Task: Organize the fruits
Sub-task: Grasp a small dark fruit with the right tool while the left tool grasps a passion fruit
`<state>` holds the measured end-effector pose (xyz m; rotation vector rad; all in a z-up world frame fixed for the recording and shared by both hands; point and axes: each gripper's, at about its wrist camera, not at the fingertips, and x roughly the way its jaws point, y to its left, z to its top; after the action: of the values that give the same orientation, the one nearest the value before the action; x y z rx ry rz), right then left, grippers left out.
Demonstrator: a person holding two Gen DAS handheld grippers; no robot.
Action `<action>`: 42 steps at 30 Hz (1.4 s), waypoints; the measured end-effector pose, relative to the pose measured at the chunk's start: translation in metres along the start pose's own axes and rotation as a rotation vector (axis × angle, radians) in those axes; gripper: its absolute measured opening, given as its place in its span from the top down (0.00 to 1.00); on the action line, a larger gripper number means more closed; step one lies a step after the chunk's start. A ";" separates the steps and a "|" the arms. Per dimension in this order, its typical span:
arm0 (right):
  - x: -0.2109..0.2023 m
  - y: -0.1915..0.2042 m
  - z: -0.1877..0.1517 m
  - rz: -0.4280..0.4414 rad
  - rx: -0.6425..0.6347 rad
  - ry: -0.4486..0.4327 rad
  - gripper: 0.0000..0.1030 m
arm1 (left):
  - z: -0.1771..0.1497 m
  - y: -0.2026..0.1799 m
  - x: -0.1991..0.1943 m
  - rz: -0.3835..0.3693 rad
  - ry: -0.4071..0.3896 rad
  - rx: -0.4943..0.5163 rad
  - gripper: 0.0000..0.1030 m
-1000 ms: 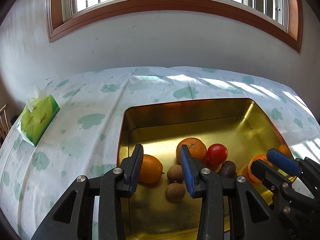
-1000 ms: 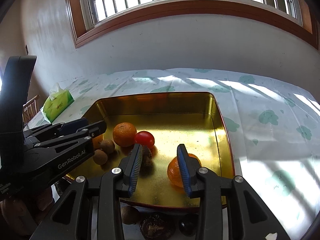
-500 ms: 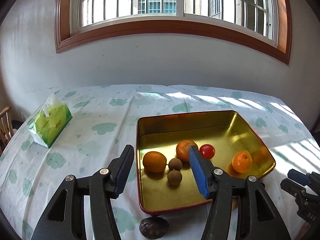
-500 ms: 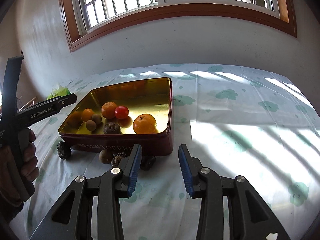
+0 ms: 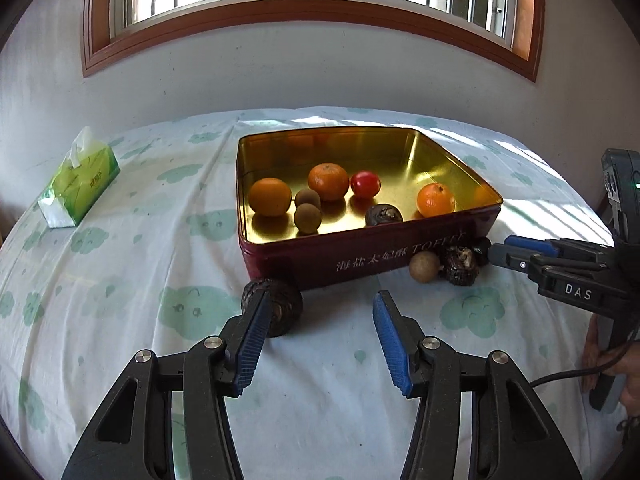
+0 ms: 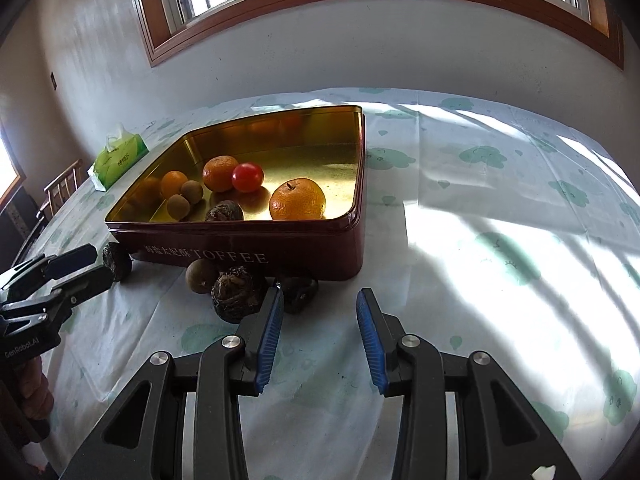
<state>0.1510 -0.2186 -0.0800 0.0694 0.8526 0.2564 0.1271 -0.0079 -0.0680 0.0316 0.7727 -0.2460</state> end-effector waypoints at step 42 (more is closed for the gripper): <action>-0.046 -0.036 -0.041 -0.045 0.122 -0.024 0.75 | 0.033 -0.093 0.063 -0.212 0.071 0.197 0.63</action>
<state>0.0984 -0.2667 -0.0785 0.1667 0.8443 0.1611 0.1718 -0.1156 -0.0822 0.1452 0.8212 -0.5246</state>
